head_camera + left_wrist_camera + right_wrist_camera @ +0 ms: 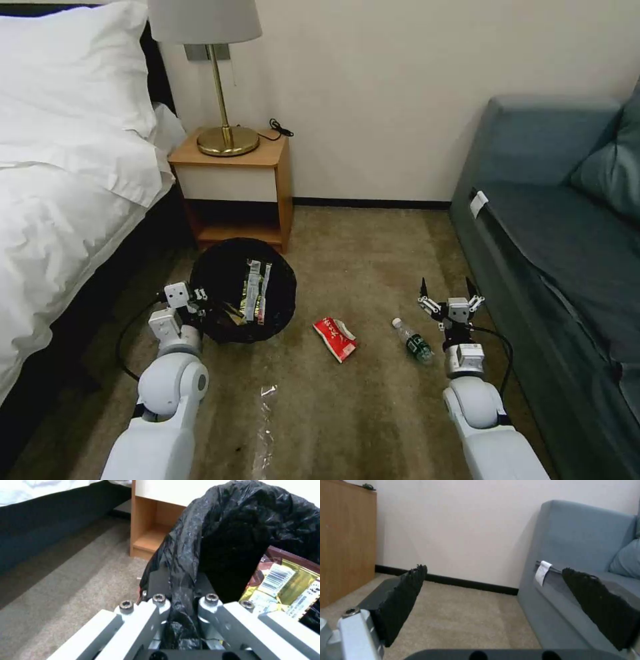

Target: Pick up the trash bin, then pick up the garbage on the floor and place it into the trash bin.

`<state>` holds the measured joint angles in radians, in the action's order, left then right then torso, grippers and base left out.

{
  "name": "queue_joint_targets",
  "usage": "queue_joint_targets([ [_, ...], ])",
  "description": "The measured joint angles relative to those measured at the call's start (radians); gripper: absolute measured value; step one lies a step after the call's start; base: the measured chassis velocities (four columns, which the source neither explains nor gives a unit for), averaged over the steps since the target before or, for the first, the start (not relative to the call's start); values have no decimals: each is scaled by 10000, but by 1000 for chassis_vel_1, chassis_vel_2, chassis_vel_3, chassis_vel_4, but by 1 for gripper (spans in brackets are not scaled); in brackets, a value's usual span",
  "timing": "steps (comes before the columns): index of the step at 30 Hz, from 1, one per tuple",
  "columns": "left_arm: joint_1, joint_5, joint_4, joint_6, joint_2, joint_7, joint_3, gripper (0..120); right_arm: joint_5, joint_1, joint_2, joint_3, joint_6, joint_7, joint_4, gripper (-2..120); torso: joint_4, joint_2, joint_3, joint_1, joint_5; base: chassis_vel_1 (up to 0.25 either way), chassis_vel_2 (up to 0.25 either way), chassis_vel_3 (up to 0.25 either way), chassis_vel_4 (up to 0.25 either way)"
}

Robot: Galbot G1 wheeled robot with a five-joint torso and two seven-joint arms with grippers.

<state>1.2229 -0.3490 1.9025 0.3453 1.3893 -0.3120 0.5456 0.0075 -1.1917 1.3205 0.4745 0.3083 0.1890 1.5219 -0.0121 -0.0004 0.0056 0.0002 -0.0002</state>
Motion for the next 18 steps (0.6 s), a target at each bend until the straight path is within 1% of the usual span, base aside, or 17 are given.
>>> queue_joint_targets([
  [8, 130, 5, 59, -23, -6, 16, 60, 4, -176, 1, -35, -84, 45, 10, -139, 100, 0, 0, 0, 0, 1, -51, 64, 51, -53],
  [9, 151, 6, 88, -27, -24, 17, 78, 4, -291, 27, -109, -84, 393, -218, -239, 100, 0, 0, 1, 0, 1, -44, 57, 39, -47],
  [10, 151, 6, 88, -27, -24, 17, 78, 4, -291, 27, -109, -84, 393, -218, -239, 100, 0, 0, 1, 0, 1, -44, 57, 39, -47],
  [11, 168, 6, 104, -27, -28, 18, 85, 4, -763, 24, -174, -22, 659, -480, -277, 100, 2, 0, 1, 0, 1, 0, 0, 0, 0],
  [12, 168, 6, 104, -27, -28, 18, 85, 4, -763, 24, -174, -22, 659, -480, -277, 100, 2, 0, 1, 0, 1, 0, 0, 0, 0],
  [14, 187, 4, 115, -27, -42, 17, 88, 4, -1655, -37, -494, -41, 968, -928, -296, 100, 1, 0, 0, 0, 1, 0, 0, 0, 0],
  [15, 187, 4, 115, -27, -42, 17, 88, 4, -1655, -37, -494, -41, 968, -928, -296, 100, 1, 0, 0, 0, 1, 0, 0, 0, 0],
  [16, 187, 1, 117, -27, -52, 16, 87, 4, -1672, -11, -699, -165, 958, -938, -334, 100, -1, 0, 0, 0, 1, 0, 0, 0, 0],
  [17, 187, 1, 117, -27, -52, 16, 87, 4, -1672, -11, -699, -165, 958, -938, -334, 100, -1, 0, 0, 0, 1, 0, 0, 0, 0],
  [18, 186, 0, 117, -28, -58, 16, 88, 4, -1649, 48, -851, -257, 923, -902, -393, 100, -1, 0, 0, 0, 1, 0, 0, 0, 0],
])
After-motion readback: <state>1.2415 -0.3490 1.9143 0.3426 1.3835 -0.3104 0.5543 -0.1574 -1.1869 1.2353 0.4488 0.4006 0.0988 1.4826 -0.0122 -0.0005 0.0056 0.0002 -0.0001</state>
